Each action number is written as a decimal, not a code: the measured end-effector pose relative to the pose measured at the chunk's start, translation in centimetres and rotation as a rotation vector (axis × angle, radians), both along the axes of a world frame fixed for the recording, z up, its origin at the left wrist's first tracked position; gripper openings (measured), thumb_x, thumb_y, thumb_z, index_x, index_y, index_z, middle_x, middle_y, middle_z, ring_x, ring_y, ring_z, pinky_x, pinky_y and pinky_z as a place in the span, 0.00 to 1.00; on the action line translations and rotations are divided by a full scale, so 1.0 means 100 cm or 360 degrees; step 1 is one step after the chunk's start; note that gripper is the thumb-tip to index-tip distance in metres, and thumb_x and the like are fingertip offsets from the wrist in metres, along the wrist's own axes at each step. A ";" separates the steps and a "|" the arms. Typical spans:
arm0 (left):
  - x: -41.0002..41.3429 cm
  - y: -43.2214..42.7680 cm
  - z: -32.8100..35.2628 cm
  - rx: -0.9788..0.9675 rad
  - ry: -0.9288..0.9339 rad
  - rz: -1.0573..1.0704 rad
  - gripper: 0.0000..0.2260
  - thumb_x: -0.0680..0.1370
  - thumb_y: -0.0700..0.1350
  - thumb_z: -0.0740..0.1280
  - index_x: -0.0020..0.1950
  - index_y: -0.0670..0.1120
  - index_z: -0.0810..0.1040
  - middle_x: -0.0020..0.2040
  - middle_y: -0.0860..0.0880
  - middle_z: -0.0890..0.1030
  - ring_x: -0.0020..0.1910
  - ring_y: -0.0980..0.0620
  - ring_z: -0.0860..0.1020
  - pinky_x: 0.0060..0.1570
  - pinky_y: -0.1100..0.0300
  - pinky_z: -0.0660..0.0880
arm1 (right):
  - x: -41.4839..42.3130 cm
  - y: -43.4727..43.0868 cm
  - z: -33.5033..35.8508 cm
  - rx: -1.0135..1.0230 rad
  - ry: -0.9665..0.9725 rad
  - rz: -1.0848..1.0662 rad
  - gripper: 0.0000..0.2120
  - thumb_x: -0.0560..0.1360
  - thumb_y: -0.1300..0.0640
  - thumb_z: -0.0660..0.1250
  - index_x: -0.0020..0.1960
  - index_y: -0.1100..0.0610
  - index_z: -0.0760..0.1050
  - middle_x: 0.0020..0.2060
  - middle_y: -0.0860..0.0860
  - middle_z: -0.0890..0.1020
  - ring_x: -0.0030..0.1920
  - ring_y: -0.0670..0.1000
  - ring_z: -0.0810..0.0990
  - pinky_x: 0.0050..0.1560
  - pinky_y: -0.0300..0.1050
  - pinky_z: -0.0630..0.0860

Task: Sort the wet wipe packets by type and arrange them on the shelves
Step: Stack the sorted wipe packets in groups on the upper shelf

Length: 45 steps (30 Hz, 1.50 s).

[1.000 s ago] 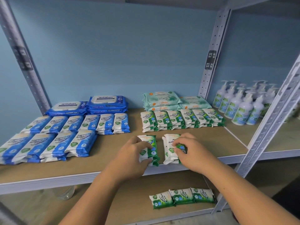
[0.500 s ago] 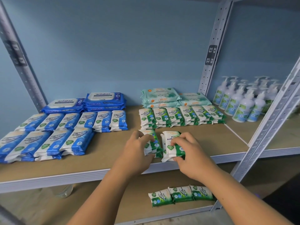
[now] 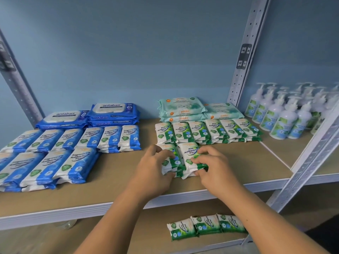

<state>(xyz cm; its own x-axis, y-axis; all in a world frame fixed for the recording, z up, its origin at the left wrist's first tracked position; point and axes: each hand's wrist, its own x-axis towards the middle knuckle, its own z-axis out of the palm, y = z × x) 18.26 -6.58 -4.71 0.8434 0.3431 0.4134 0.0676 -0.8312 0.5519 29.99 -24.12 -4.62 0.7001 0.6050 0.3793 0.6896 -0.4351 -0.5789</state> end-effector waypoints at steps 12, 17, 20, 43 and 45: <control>0.003 0.002 -0.009 0.0051 0.0001 0.0009 0.23 0.71 0.49 0.76 0.64 0.58 0.74 0.57 0.55 0.67 0.55 0.48 0.74 0.53 0.50 0.78 | 0.001 0.001 -0.001 -0.0146 -0.0040 0.0003 0.26 0.72 0.71 0.66 0.68 0.56 0.78 0.69 0.50 0.70 0.68 0.49 0.70 0.64 0.36 0.65; -0.012 -0.005 -0.009 0.0131 0.0010 0.0063 0.27 0.72 0.51 0.73 0.69 0.54 0.72 0.62 0.50 0.69 0.60 0.45 0.69 0.61 0.50 0.73 | -0.012 -0.020 0.007 -0.0195 -0.0118 -0.0091 0.30 0.71 0.70 0.63 0.71 0.54 0.74 0.65 0.47 0.69 0.58 0.49 0.73 0.57 0.47 0.77; -0.030 -0.013 -0.003 0.0115 0.0023 0.0090 0.25 0.72 0.50 0.72 0.69 0.53 0.73 0.64 0.49 0.69 0.61 0.45 0.68 0.62 0.51 0.71 | -0.029 -0.041 0.011 -0.0245 -0.0112 -0.0205 0.26 0.72 0.68 0.63 0.70 0.56 0.74 0.64 0.47 0.69 0.54 0.49 0.73 0.55 0.47 0.75; -0.043 -0.066 -0.070 0.0031 0.1477 -0.0403 0.22 0.82 0.51 0.60 0.76 0.48 0.69 0.74 0.46 0.71 0.72 0.45 0.70 0.69 0.55 0.68 | -0.073 -0.103 -0.073 -0.0873 0.0819 -0.0617 0.13 0.68 0.59 0.64 0.49 0.53 0.84 0.48 0.51 0.84 0.46 0.54 0.81 0.52 0.45 0.80; -0.021 -0.059 -0.091 -0.0013 0.1488 -0.0349 0.22 0.82 0.50 0.60 0.77 0.49 0.67 0.75 0.46 0.70 0.72 0.45 0.69 0.69 0.55 0.68 | -0.052 -0.097 -0.099 -0.0939 0.0951 -0.0654 0.13 0.68 0.57 0.63 0.48 0.56 0.82 0.45 0.52 0.83 0.48 0.55 0.82 0.54 0.48 0.81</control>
